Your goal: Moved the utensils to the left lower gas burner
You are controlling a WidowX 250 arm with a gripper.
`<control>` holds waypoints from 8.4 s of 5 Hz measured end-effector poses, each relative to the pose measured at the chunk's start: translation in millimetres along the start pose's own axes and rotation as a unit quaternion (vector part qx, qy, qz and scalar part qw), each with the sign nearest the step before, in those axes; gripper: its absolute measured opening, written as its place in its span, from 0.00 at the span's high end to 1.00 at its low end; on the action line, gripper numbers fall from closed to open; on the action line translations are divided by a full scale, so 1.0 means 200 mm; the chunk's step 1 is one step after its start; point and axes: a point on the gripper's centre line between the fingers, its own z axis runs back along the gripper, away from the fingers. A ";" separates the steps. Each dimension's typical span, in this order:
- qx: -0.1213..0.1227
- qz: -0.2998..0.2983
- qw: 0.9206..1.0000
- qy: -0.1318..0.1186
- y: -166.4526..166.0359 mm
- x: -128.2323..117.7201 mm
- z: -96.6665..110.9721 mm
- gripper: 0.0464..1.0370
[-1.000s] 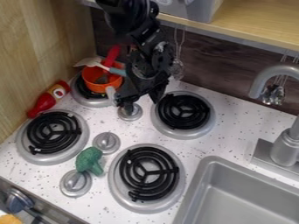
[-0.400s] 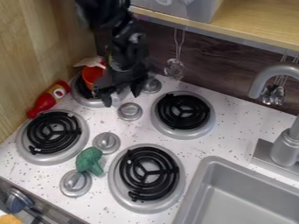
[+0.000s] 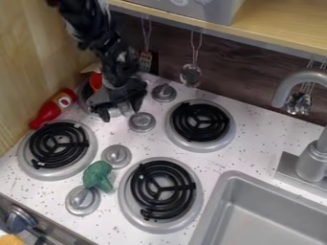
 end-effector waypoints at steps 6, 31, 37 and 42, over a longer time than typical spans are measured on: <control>-0.004 0.054 0.998 0.037 -0.03 -0.09 -0.12 0.67; 0.082 0.168 0.982 0.018 -0.11 -0.06 0.30 0.04; -0.056 -0.136 0.985 0.088 -0.31 -0.48 0.39 0.04; -0.057 -0.138 0.985 0.087 -0.31 -0.48 0.39 0.04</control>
